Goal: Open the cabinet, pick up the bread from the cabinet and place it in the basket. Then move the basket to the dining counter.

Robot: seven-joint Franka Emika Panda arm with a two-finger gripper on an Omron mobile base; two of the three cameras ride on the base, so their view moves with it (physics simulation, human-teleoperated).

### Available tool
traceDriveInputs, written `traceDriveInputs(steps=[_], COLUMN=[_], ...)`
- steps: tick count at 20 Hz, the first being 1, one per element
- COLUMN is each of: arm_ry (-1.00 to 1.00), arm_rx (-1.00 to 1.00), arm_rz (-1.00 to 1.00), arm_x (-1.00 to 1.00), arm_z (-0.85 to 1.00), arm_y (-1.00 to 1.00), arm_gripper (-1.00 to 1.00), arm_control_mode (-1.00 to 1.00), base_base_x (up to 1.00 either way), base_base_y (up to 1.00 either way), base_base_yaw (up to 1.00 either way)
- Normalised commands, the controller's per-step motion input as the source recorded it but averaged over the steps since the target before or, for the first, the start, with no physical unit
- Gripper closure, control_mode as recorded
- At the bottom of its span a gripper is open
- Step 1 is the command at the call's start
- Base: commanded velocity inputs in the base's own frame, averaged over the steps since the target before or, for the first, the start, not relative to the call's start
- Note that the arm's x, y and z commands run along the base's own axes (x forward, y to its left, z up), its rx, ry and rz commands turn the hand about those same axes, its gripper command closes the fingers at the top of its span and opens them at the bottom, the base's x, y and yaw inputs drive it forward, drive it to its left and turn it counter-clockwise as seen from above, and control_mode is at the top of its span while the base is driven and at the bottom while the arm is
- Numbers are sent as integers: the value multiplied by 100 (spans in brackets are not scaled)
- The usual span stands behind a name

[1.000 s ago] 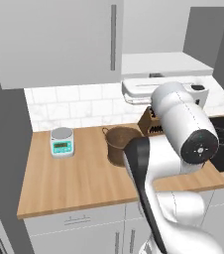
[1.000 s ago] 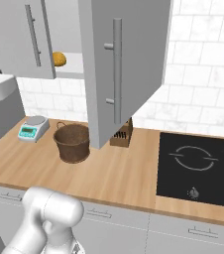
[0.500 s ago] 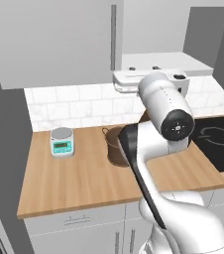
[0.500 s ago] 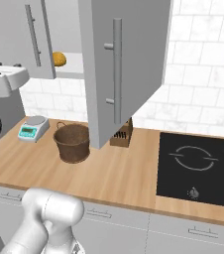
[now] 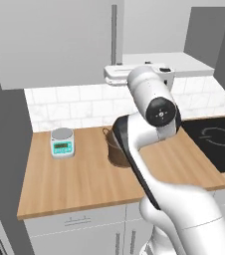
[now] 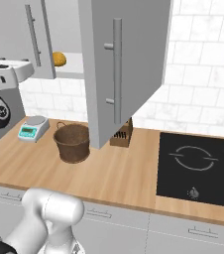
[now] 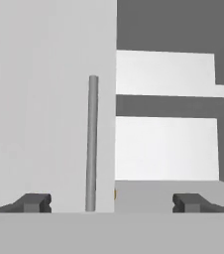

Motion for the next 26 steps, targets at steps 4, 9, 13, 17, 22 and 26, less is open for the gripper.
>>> traceDriveInputs(steps=[4, 9, 13, 17, 22, 26], arm_ry=[0, 0, 0, 0, 0, 1], arm_rx=[0, 0, 0, 0, 0, 0], arm_rz=[0, 0, 0, 0, 0, 0], arm_x=[50, 44, 34, 40, 47, 39], arm_z=[0, 0, 0, -1, -4, 0], arm_y=[21, 2, 0, 3, 17, 4], arm_gripper=[-100, -100, -100, -100, -100, -100], arm_control_mode=[-100, -100, -100, -100, -100, -100], base_base_x=[0, 0, 0, 0, 0, 0], base_base_y=[0, 0, 0, 0, 0, 0], base_base_yaw=[0, 0, 0, 0, 0, 0])
